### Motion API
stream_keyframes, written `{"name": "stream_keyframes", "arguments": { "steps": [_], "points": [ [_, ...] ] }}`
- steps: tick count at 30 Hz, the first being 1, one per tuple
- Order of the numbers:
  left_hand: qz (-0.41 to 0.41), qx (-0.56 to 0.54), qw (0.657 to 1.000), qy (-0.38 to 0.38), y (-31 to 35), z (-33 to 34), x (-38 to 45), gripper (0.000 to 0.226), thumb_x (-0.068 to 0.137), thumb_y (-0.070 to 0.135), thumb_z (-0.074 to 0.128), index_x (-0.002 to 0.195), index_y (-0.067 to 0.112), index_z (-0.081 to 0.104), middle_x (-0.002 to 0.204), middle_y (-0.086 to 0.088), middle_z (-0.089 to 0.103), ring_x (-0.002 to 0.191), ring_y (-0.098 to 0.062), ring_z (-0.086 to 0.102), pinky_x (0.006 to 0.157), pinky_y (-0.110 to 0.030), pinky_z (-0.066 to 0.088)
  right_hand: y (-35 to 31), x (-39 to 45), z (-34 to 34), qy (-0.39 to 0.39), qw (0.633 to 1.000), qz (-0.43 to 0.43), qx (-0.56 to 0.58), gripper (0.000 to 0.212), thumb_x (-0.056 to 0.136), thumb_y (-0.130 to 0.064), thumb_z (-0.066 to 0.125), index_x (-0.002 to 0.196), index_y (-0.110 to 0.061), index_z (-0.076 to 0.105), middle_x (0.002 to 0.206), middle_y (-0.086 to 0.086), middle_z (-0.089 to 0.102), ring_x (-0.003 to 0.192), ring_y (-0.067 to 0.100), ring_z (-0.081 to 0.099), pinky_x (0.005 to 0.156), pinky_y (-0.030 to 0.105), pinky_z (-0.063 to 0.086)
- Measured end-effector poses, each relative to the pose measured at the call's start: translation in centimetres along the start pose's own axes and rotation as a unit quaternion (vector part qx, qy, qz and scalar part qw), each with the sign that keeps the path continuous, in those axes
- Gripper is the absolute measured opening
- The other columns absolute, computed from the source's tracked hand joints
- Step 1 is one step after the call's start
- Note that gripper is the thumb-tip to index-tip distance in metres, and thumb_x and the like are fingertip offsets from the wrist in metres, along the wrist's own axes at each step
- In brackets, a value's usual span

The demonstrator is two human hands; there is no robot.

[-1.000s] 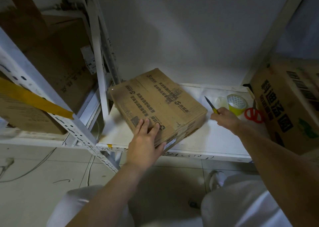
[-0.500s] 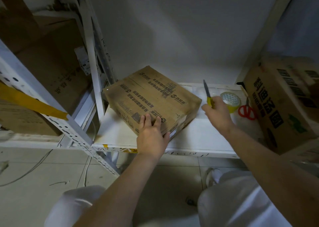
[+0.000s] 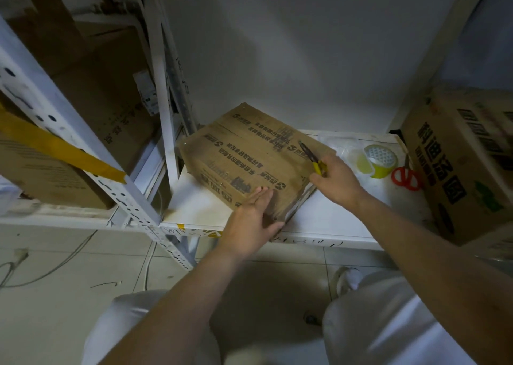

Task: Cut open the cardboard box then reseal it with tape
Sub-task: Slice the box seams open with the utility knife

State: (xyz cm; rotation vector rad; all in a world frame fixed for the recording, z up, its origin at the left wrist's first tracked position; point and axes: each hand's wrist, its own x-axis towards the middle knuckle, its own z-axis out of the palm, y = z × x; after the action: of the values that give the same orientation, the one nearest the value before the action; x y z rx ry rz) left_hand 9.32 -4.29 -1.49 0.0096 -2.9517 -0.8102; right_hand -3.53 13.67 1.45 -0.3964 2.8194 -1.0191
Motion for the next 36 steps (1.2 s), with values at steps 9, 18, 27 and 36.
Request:
{"name": "stream_keyframes", "arguments": {
  "steps": [9, 18, 27, 36],
  "points": [
    [-0.013, 0.075, 0.997, -0.031, -1.5, -1.4, 0.5, 0.078, 0.084, 0.054, 0.061, 0.149, 0.024, 0.032, 0.159, 0.007, 0.022, 0.148, -0.009, 0.012, 0.120, -0.034, 0.021, -2.2, -7.9, -0.2, -0.073, 0.974, -0.062, -0.208, 0.039, 0.086, -0.038, 0.053, 0.118, -0.015, 0.051, 0.109, 0.009, 0.059, 0.099, 0.031, 0.057, 0.076, 0.032, 0.041],
    [-0.051, 0.052, 0.997, -0.040, -0.9, -1.4, 0.8, 0.082, 0.081, 0.050, 0.068, 0.149, 0.021, 0.033, 0.159, 0.005, 0.022, 0.149, -0.011, 0.011, 0.122, -0.034, 0.016, -5.5, -11.1, 1.1, -0.095, 0.939, -0.059, -0.325, 0.046, 0.088, -0.042, 0.046, 0.123, -0.012, 0.047, 0.117, 0.010, 0.054, 0.106, 0.030, 0.056, 0.076, 0.033, 0.038],
    [-0.064, 0.035, 0.997, -0.031, -1.0, -1.1, 1.0, 0.082, 0.079, 0.047, 0.072, 0.148, 0.021, 0.035, 0.159, 0.006, 0.023, 0.149, -0.009, 0.011, 0.122, -0.030, 0.013, -6.6, -10.8, 1.6, -0.090, 0.924, -0.054, -0.368, 0.041, 0.091, -0.035, 0.045, 0.124, -0.012, 0.049, 0.118, 0.011, 0.057, 0.108, 0.029, 0.057, 0.073, 0.031, 0.037],
    [-0.067, 0.030, 0.997, -0.034, -0.9, -1.0, 1.1, 0.085, 0.078, 0.047, 0.073, 0.149, 0.021, 0.034, 0.159, 0.007, 0.021, 0.149, -0.009, 0.010, 0.119, -0.027, 0.010, -6.6, -11.1, 1.9, -0.070, 0.920, -0.079, -0.378, 0.033, 0.089, -0.028, 0.048, 0.117, -0.012, 0.056, 0.112, 0.008, 0.063, 0.102, 0.028, 0.060, 0.070, 0.029, 0.035]
  ]
}}
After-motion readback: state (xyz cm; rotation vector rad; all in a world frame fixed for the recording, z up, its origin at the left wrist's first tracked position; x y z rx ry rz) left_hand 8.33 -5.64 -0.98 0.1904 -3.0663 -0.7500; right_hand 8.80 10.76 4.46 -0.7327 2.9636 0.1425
